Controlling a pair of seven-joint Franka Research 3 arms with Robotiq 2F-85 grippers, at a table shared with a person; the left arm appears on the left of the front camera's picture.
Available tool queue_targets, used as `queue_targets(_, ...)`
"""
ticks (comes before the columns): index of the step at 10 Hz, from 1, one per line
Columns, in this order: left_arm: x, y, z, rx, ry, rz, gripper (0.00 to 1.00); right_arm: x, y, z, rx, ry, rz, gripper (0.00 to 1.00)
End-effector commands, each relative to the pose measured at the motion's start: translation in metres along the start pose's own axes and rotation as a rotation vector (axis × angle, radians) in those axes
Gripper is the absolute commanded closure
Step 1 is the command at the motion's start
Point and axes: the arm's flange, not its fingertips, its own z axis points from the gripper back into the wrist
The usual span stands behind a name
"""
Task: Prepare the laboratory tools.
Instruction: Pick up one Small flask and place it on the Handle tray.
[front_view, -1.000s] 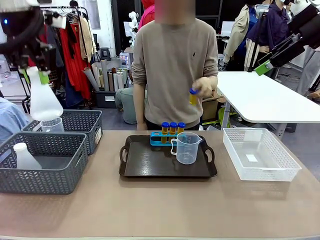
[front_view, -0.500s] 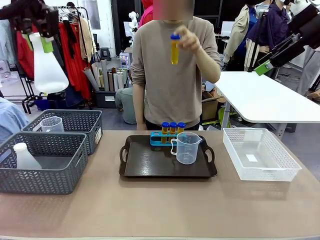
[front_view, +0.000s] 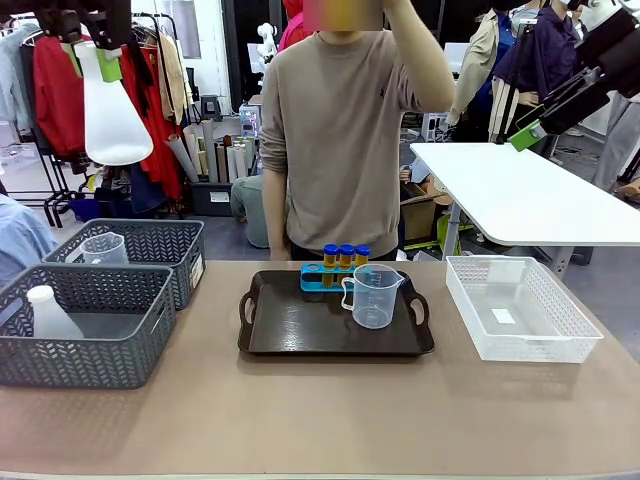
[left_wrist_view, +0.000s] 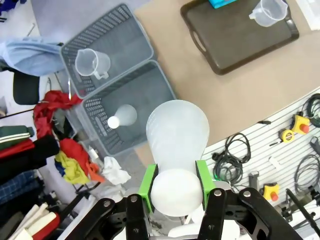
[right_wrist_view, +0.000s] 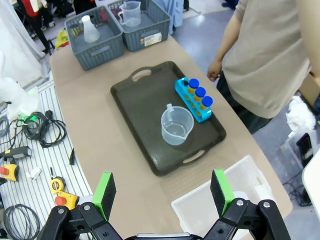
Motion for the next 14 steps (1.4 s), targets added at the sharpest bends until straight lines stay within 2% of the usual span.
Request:
queue_targets(1,-0.006,0.001,-0.002,0.005,0.003,0.013,1.00,0.002,-0.001,0.000,0.016,-0.027,0.016,0.00)
queue_targets(5,0.000,0.000,0.000,0.000,0.001,0.001,1.00,0.002,-0.001,0.000,0.016,-0.027,0.016,0.00)
queue_targets(7,0.003,-0.016,0.032,-0.019,-0.019,-0.007,1.00,0.002,-0.001,0.000,0.016,-0.027,0.016,0.00)
queue_targets(9,0.024,-0.039,0.040,-0.011,-0.027,-0.065,1.00,0.002,-0.001,0.000,0.016,-0.027,0.016,0.00)
queue_targets(11,0.049,-0.055,0.027,-0.021,-0.014,-0.123,1.00,0.002,-0.001,0.000,0.016,-0.027,0.016,0.00)
queue_targets(14,0.087,-0.083,0.002,-0.034,-0.052,-0.189,1.00,0.002,-0.001,0.000,0.016,-0.027,0.016,0.00)
